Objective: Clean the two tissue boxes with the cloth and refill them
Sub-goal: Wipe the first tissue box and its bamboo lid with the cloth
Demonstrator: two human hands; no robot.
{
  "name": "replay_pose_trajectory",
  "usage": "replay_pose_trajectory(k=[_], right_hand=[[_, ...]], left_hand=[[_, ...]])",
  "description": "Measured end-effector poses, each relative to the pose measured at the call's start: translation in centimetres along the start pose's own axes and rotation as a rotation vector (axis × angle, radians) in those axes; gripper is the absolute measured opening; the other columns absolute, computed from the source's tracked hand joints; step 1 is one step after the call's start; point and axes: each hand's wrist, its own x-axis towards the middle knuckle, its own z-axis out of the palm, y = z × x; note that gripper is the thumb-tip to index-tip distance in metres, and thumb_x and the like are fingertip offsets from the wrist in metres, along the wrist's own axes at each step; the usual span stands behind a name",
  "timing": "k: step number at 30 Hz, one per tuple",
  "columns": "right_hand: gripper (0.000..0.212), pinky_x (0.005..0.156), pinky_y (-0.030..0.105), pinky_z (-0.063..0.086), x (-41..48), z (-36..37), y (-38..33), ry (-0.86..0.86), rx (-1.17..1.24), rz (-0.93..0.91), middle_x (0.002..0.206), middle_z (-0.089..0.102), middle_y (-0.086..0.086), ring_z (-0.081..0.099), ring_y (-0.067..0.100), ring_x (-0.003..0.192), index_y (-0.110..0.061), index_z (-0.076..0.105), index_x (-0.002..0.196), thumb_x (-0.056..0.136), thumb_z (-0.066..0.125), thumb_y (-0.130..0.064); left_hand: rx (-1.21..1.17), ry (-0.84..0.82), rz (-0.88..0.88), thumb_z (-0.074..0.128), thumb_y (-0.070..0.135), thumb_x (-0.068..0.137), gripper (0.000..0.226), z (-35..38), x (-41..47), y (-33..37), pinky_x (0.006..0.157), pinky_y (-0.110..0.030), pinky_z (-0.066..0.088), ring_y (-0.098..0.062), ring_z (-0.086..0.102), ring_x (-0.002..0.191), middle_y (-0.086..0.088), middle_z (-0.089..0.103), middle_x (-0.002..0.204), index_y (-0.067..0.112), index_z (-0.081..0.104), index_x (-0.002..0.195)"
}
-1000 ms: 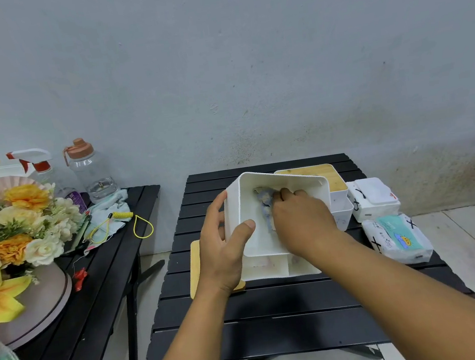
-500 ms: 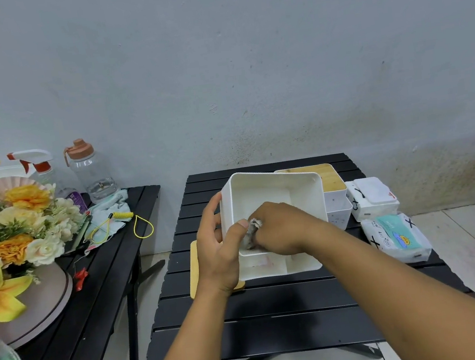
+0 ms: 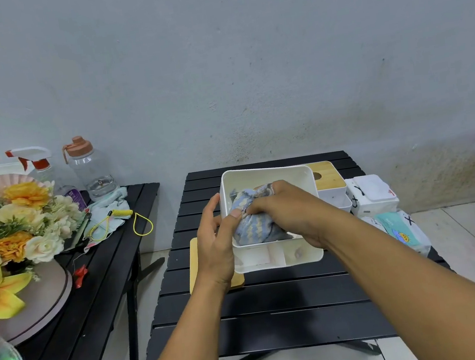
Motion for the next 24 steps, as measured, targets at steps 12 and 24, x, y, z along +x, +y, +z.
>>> replay_pose_trajectory(k=[12,24], right_hand=[[0.023,0.079,0.033,0.060,0.7,-1.3,0.5,0.164,0.128,-0.064,0.085,0.077,-0.001,0.074,0.015,0.081,-0.017,0.072,0.094,0.082,0.078,-0.035],[0.030,0.059,0.036,0.049,1.2,-1.8,3.1,0.747,-0.734,-0.816,0.097,0.063,0.003,0.059,0.028,0.086,-0.020,0.066,0.112,0.084,0.058,-0.012]], left_hand=[[-0.027,0.043,-0.053,0.070,0.057,0.066,0.084,-0.8,0.4,0.2,0.095,-0.055,0.058,-0.026,0.073,0.107,-0.003,0.075,0.118,0.025,0.056,0.142],[-0.145,0.000,-0.150,0.070,0.057,0.073,0.059,-1.1,0.5,0.2,0.098,-0.059,0.053,-0.037,0.067,0.117,-0.010,0.073,0.125,0.028,0.069,0.125]])
